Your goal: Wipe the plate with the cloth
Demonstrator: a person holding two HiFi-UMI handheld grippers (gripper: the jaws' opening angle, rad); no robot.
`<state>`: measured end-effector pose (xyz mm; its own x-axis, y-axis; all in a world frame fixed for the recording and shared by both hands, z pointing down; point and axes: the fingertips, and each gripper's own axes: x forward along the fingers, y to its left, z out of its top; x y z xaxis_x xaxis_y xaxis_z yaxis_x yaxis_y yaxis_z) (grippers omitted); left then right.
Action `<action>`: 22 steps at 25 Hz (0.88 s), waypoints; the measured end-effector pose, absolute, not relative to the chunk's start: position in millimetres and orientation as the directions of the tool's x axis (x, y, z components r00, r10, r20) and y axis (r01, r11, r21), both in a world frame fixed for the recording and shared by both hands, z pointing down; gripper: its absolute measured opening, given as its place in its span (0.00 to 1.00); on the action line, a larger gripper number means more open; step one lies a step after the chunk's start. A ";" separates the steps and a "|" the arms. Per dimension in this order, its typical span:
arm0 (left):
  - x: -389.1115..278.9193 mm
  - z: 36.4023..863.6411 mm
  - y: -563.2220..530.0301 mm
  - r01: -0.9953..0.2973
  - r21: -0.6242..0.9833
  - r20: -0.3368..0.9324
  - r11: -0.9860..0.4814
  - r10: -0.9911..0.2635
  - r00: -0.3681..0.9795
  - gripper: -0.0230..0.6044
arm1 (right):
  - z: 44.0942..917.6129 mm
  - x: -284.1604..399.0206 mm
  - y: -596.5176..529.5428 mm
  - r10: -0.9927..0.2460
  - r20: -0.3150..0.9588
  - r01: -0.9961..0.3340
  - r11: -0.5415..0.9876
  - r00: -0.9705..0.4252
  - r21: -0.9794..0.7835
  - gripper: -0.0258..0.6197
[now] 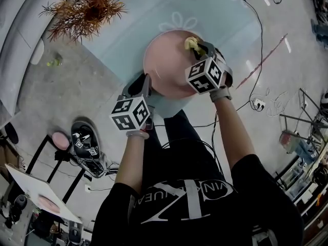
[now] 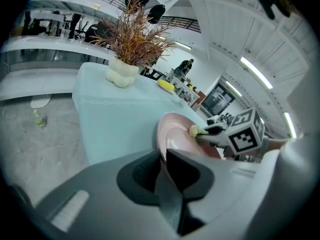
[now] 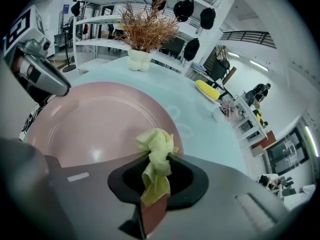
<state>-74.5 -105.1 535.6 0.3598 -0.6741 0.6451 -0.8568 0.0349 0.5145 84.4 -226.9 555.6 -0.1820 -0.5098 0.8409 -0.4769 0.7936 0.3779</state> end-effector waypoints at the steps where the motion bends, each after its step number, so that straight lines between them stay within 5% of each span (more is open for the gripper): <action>1: -74.6 535.9 -105.1 -0.857 0.513 0.647 0.035 -0.673 0.359 0.04 | 556.1 88.5 -224.0 -0.507 0.844 -0.483 0.791 -0.176 0.375 0.14; 22: -71.6 534.6 -102.8 -0.847 0.531 0.654 0.007 -0.640 0.404 0.04 | 558.7 124.2 -140.3 -0.363 0.922 -0.550 0.802 -0.136 0.235 0.14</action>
